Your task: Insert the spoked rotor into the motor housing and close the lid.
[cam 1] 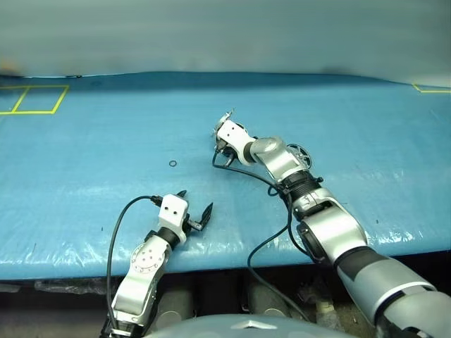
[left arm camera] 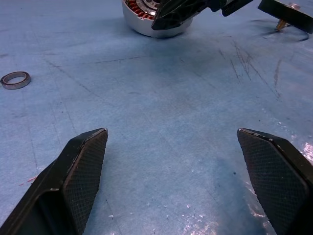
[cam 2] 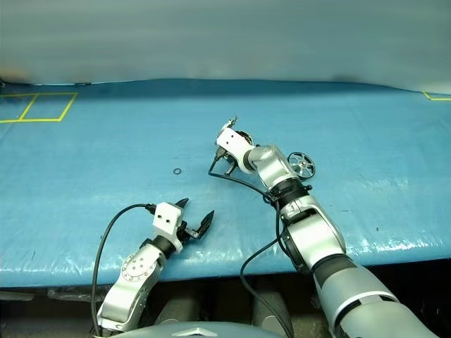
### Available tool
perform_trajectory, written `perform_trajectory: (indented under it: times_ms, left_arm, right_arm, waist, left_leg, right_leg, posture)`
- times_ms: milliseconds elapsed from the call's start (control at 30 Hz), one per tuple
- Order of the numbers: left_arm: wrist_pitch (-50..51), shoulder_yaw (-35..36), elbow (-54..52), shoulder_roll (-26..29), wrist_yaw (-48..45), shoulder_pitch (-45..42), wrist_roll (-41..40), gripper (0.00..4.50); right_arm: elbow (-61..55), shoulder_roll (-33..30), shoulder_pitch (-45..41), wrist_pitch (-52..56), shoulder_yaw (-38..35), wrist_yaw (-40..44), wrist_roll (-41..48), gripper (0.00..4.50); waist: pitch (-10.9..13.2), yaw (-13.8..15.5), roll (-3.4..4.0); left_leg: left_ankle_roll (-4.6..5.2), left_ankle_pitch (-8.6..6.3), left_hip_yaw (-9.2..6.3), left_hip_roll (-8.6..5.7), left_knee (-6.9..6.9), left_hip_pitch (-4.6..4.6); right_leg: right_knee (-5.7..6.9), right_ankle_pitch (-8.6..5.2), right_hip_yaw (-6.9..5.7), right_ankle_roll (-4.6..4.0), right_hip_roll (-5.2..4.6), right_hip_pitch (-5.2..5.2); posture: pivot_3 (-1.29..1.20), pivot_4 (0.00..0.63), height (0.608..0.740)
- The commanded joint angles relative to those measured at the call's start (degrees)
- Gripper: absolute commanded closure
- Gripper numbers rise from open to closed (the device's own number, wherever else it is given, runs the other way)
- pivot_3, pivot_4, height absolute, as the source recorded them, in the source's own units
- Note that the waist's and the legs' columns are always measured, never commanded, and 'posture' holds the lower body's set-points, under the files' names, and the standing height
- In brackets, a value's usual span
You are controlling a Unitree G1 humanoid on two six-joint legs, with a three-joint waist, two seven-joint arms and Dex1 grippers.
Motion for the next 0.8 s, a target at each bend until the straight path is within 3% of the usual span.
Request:
perform_trajectory:
  times_ms: [33, 167, 367, 533, 800]
  left_arm:
    - [-1.1, 1.3, -0.7, 0.1, 0.1, 0.3, -0.6, 0.00]
    - [-3.6, 3.0, -1.0, 0.6, -0.4, 0.6, -1.4, 0.00]
    - [-3.6, 5.2, -1.6, 2.2, -1.2, 1.4, -1.7, 0.00]
    - [-3.8, 5.9, -1.7, 2.8, -1.5, 1.6, -2.2, 0.00]
    - [-3.5, 5.8, -1.5, 3.1, -1.8, 1.5, -2.2, 0.00]
  right_arm:
    - [-16.6, 0.5, 8.8, 15.7, 1.2, 3.7, 3.5, 4.49]
    - [-33.0, 0.7, 16.7, 27.8, 1.7, 1.6, 5.4, 4.49]
    - [-47.8, 4.9, 24.8, 40.6, -0.1, -5.1, 8.2, 4.49]
    - [-55.3, 8.4, 30.1, 46.0, 0.9, -10.0, 9.9, 4.49]
    - [-57.3, 12.9, 31.6, 46.9, -1.5, -18.1, 10.5, 4.49]
  waist:
    - [-0.1, 0.1, 0.03]
    - [-0.2, 0.2, 0.16]
    - [-0.3, 0.2, 0.09]
    - [-0.4, 0.4, -0.02]
    - [-0.5, 0.3, -0.04]
  left_leg:
    - [0.00, 0.00, 0.00, 0.00, -0.06, 0.00]
    - [-0.01, -0.02, 0.00, 0.00, -0.21, -0.03]
    - [-0.06, 0.02, 0.00, 0.00, -0.18, 0.00]
    - [-0.09, 0.04, -0.04, 0.01, -0.14, 0.05]
    - [-0.13, 0.06, -0.13, 0.00, -0.13, 0.23]
  right_leg:
    - [0.00, -0.01, -0.01, -0.01, -0.01, -0.02]
    - [-0.01, -0.04, -0.03, -0.06, -0.02, -0.15]
    - [0.03, -0.07, -0.10, -0.10, -0.04, -0.12]
    - [0.03, -0.08, -0.21, -0.12, -0.05, -0.05]
    - [0.02, -0.11, -0.37, -0.18, -0.03, 0.18]
  posture:
    - [0.00, 0.150, 0.740]
    - [0.00, 0.150, 0.740]
    - [0.00, 0.150, 0.740]
    - [0.00, 0.150, 0.740]
    - [0.00, 0.150, 0.740]
